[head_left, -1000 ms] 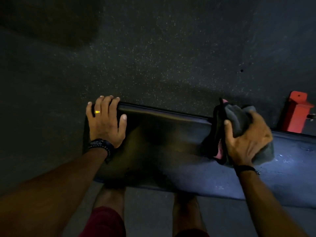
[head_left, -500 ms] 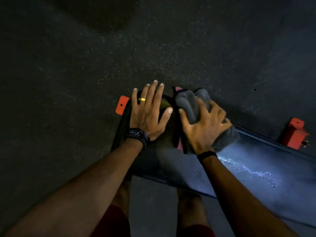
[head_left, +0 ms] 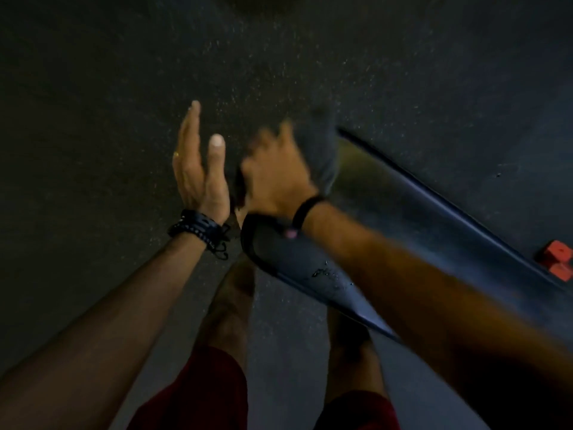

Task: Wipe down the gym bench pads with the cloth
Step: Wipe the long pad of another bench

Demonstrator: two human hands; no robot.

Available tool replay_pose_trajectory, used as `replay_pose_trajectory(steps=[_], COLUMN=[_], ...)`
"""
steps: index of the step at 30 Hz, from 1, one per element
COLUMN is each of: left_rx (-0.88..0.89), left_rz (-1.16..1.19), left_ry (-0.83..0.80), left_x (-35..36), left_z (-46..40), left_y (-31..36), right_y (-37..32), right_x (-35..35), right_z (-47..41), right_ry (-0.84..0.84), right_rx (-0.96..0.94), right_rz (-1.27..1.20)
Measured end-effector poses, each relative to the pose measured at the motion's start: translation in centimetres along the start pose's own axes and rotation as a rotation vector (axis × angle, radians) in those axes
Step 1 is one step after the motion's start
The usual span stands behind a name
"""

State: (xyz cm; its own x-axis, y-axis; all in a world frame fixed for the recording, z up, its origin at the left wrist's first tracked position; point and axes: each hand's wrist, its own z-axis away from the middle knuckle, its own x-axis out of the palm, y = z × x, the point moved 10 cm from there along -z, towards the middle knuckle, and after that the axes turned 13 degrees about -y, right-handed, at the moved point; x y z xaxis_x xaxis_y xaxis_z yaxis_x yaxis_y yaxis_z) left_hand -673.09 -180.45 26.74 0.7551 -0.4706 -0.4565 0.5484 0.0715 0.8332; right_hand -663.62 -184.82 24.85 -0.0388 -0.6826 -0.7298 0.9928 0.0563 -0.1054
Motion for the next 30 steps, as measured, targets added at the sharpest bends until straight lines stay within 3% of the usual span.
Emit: replay_pose_trajectory(steps=[3, 6, 8, 11, 13, 15, 17, 20, 23, 26, 30], left_rx=[0.039, 0.084, 0.097, 0.119, 0.117, 0.113, 0.130, 0.172, 0.228, 0.307, 0.363], left_rz=[-0.128, -0.187, -0.207, -0.235, -0.222, -0.222, -0.246, -0.290, -0.361, -0.433, -0.438], left_ry=[-0.100, -0.158, -0.169, -0.170, -0.174, -0.176, -0.202, -0.263, -0.324, -0.364, -0.414], left_x=[0.0, -0.2, -0.2, 0.1, 0.4, 0.5, 0.7, 1.3, 2.2, 3.4, 5.1], left_z=[0.4, 0.6, 0.2, -0.7, -1.1, -0.8, -0.5, -0.7, -1.4, -2.3, -2.4], left_y=[1.3, 2.5, 3.0, 3.5, 3.4, 3.6, 4.2, 5.7, 6.8, 7.8, 7.2], right_y=[-9.7, -10.2, -6.2, 3.6, 5.4, 0.4, -5.6, -7.4, -5.6, -3.4, -3.3], right_x=[4.5, 4.8, 2.2, -1.5, -1.4, 0.7, 2.6, 5.6, 11.4, 18.3, 18.4], right_z=[4.6, 6.8, 5.5, 1.2, 0.6, 2.0, 5.1, 9.2, 14.9, 22.1, 22.1], right_ry=[-0.057, 0.027, 0.185, 0.226, 0.184, 0.215, 0.281, 0.342, 0.369, 0.281, 0.278], right_rx=[-0.368, -0.572, -0.522, -0.067, 0.196, 0.137, -0.099, -0.315, -0.351, -0.328, -0.231], right_rz=[0.120, 0.136, 0.054, -0.047, -0.110, -0.146, -0.189, -0.108, -0.020, 0.114, 0.088])
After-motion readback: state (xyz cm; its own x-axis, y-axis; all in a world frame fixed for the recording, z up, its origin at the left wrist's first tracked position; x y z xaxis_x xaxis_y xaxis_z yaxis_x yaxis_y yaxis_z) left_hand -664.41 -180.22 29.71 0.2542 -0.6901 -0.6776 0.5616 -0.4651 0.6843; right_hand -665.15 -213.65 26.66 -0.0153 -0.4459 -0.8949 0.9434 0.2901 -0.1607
